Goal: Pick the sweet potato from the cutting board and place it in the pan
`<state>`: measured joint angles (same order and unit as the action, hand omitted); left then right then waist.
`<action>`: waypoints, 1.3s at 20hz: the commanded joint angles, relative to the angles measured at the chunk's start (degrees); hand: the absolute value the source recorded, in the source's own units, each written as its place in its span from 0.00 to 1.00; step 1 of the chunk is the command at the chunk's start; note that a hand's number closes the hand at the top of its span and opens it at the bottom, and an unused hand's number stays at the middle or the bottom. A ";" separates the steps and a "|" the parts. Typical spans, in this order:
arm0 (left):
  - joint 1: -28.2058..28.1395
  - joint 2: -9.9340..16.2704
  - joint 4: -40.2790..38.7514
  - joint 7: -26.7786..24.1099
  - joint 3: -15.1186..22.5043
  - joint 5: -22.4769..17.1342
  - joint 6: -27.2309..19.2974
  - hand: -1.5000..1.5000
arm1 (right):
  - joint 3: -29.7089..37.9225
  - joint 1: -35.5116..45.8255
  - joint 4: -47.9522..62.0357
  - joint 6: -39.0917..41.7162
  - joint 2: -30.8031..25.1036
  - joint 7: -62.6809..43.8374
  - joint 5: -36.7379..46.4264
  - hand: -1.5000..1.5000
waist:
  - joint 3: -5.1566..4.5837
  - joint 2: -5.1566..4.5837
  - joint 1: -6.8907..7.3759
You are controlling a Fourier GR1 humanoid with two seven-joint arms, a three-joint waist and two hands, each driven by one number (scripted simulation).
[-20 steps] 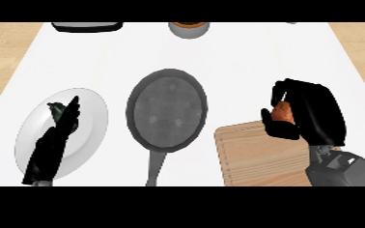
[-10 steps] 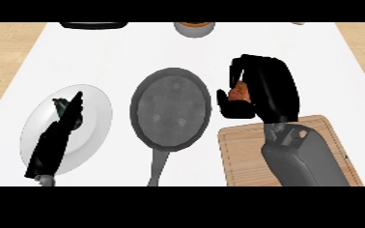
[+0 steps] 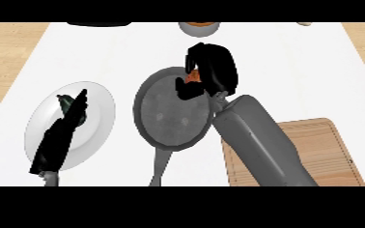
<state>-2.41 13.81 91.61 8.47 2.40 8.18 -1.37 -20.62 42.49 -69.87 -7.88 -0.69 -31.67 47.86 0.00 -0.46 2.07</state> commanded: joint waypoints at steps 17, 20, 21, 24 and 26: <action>3.99 -1.90 -0.23 0.35 3.51 2.57 0.90 0.50 | -5.22 6.94 30.15 -13.02 0.69 11.60 -40.42 0.00 | 0.19 -1.33 5.43; 6.24 -0.22 -2.71 0.50 0.94 0.71 2.60 0.50 | -4.64 9.00 30.32 -19.10 0.69 16.69 -43.23 0.00 | 0.13 -1.43 4.78; 2.99 -0.94 -0.63 0.44 2.59 1.16 2.50 0.50 | -5.01 8.51 29.49 -23.09 0.69 17.88 -43.66 0.00 | 0.16 -1.15 5.57; 3.31 -3.33 -1.02 0.42 3.71 2.91 -0.19 0.50 | -3.42 10.58 28.36 -28.70 0.69 20.69 -47.37 0.00 | 0.14 -0.85 4.26; 2.71 -1.64 -2.54 -1.15 2.36 2.41 0.97 0.50 | -2.55 10.70 30.57 -33.07 0.69 22.38 -49.53 0.00 | 0.08 -1.00 3.89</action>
<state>0.76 12.63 90.56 8.49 4.52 9.85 0.14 -24.25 52.39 -40.11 -33.33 0.00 -12.76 2.51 0.12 -1.48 6.60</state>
